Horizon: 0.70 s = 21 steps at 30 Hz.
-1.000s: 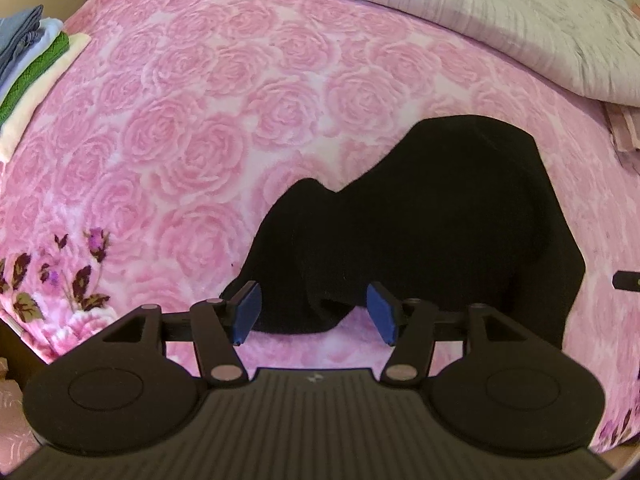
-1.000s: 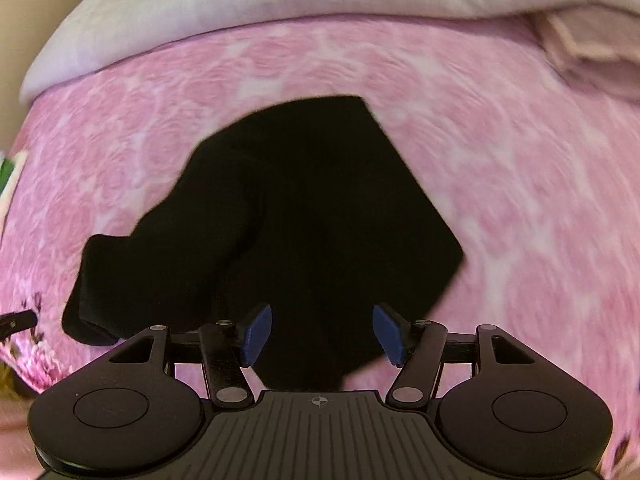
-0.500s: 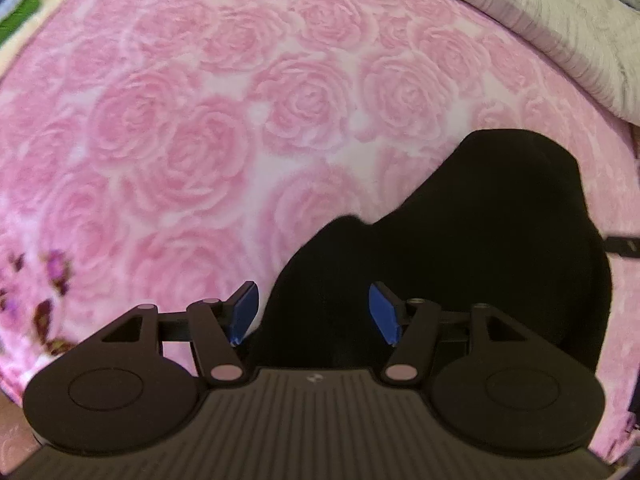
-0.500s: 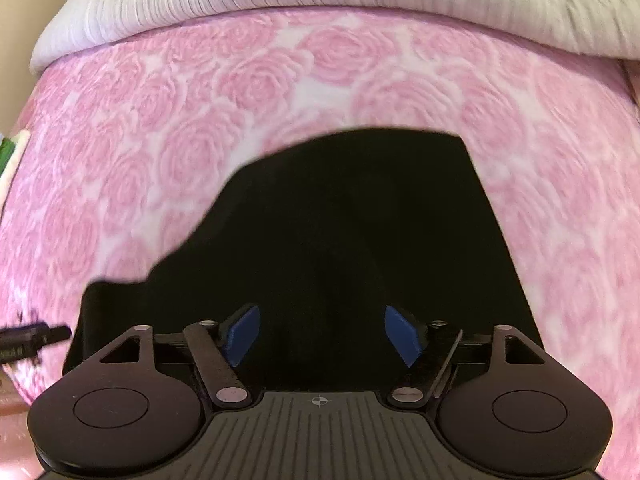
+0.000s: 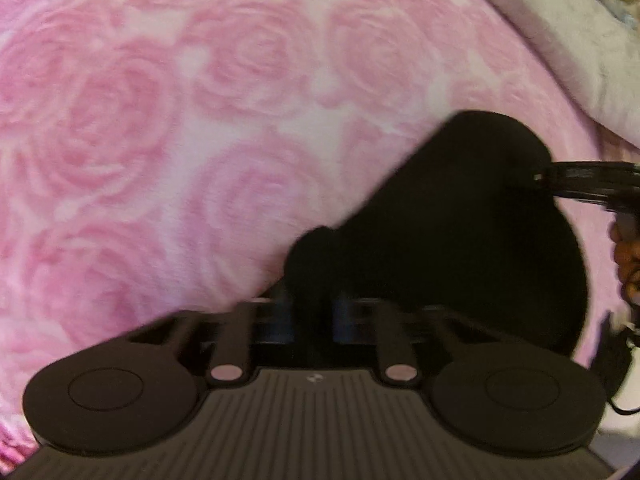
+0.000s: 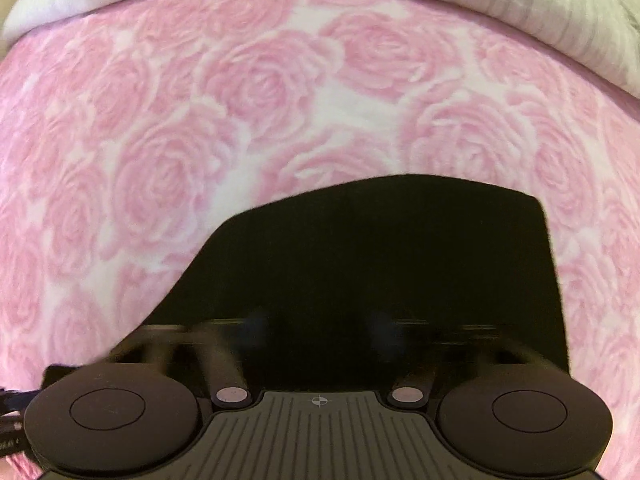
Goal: Fold clothes
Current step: 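Grasp the garment edge with both grippers, lift and shake it out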
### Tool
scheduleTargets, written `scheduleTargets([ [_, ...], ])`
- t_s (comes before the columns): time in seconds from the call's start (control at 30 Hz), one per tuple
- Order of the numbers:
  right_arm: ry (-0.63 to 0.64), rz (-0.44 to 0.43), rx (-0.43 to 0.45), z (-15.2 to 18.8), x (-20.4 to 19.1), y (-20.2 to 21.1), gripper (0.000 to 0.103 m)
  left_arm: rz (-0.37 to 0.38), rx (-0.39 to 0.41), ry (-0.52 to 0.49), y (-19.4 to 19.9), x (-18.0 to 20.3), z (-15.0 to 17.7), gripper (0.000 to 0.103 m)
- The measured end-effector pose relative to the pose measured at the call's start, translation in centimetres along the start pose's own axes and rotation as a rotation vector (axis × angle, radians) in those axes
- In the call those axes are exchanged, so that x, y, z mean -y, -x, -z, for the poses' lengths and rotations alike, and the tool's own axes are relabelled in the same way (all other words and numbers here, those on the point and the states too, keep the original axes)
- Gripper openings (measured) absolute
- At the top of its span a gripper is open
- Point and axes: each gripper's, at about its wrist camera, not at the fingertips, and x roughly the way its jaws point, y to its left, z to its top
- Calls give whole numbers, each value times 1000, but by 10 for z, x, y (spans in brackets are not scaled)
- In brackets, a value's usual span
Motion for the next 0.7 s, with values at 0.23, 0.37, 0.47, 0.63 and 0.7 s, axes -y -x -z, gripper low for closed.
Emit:
scheduleTargets([
  [0.23,-247,-114,177,17,52,83,2,64,212,-92,68,44,-26,6],
  [0.37,-396,-178,369,28,93,154,2,112,385,-253,126,97,-57,6],
  [0.47,-441,-201,554,35,107,214,2,139,526,-384,176,142,-70,6],
  [0.63,-437,-251,906,55,111,322,2,181,780,-538,269,199,-65,6],
  [0.7,-416,-280,1029,72,108,358,2,191,884,-586,304,212,-47,6],
])
